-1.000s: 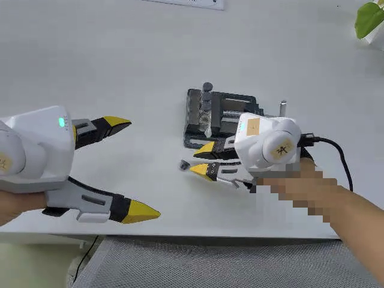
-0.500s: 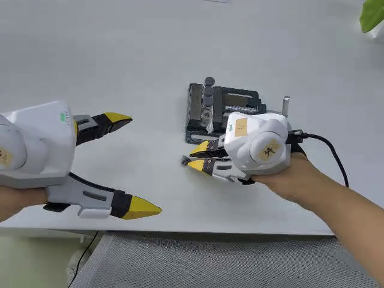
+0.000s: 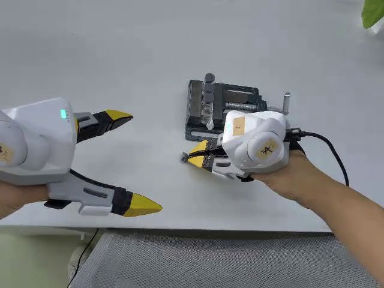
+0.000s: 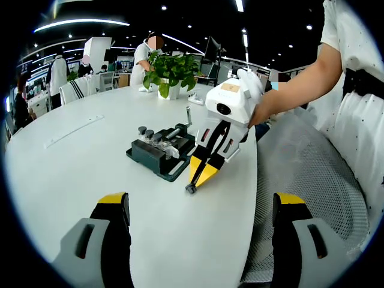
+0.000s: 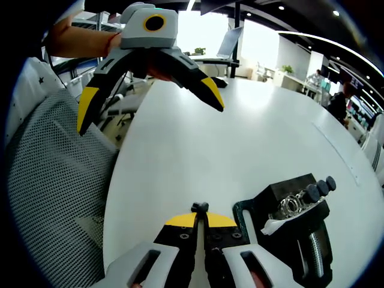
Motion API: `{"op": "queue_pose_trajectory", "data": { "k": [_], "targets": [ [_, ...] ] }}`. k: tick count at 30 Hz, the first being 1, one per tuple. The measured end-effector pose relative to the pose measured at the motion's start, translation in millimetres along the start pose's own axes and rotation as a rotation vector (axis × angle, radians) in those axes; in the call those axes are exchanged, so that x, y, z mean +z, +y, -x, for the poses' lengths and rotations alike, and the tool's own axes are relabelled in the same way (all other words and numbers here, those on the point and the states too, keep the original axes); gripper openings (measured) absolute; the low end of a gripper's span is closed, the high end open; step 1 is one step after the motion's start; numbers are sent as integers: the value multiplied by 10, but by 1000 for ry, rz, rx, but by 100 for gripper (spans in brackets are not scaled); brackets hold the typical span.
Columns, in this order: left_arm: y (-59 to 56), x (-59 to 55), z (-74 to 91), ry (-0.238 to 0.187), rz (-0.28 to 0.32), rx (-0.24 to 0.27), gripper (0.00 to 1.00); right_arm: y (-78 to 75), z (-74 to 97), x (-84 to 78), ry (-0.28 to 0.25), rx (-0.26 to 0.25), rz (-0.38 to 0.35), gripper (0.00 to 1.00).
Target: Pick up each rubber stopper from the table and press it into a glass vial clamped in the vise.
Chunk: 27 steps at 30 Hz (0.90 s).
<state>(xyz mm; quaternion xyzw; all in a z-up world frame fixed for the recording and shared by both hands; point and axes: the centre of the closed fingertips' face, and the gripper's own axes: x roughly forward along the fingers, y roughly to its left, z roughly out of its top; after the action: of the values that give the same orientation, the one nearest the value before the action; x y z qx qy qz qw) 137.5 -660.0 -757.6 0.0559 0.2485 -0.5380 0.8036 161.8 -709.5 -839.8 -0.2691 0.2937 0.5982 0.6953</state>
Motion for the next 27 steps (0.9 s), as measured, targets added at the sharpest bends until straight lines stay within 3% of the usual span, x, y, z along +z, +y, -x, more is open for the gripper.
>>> {"op": "queue_pose_trajectory", "data": {
  "k": [12,19,27],
  "targets": [
    [3,36,-19,-5,0,-1,99,0,47,23,-18,-14,-23,0],
    [4,166,-44,-29,-5,3,99,-32,266,134,-65,-63,-50,0],
    [-13,395,-96,-67,-25,8,94,-112,640,297,-134,-164,-104,0]
  ]
}}
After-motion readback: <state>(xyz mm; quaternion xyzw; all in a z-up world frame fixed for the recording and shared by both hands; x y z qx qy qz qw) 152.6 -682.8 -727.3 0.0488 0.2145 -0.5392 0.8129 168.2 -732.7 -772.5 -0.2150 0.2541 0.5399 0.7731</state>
